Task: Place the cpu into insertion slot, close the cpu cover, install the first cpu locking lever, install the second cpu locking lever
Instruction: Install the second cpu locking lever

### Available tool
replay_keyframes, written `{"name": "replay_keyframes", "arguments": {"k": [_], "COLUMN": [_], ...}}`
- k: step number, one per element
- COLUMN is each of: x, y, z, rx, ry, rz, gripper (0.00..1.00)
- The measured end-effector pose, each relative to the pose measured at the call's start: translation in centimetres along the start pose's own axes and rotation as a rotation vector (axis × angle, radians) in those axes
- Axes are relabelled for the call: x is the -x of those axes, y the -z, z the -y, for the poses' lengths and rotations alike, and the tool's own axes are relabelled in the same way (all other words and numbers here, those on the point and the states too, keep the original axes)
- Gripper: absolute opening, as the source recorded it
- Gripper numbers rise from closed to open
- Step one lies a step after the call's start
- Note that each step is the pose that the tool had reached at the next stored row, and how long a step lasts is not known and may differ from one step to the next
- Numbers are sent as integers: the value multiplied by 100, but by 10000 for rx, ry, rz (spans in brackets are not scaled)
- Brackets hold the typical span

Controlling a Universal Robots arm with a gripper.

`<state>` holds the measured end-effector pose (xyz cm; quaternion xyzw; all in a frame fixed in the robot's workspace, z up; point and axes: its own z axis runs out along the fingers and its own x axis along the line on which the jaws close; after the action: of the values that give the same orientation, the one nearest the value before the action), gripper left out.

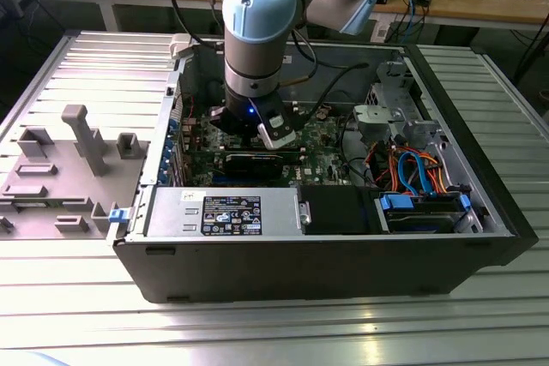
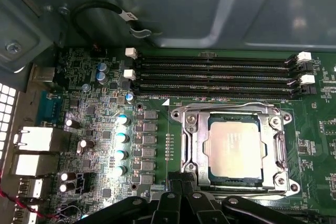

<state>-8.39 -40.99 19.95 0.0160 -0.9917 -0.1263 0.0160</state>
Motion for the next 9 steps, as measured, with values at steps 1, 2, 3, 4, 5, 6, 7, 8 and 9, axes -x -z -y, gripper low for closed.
{"name": "replay_keyframes", "arguments": {"k": [1, 2, 3, 4, 5, 6, 7, 8, 9], "x": [0, -3, -9, -15, -18, -19, -19, -19, -20], "y": [-2, -4, -10, -15, -18, -18, -18, -17, -15], "z": [1, 2, 2, 4, 3, 3, 4, 4, 4], "rx": [1, 3, 28, 53, 69, 66, 65, 65, 65], "ry": [1, 1, 1, 2, 3, 4, 4, 3, 3], "rz": [0, 0, 0, 1, 2, 1, 2, 2, 3], "gripper": [11, 11, 11, 11, 11, 11, 11, 11, 11]}}
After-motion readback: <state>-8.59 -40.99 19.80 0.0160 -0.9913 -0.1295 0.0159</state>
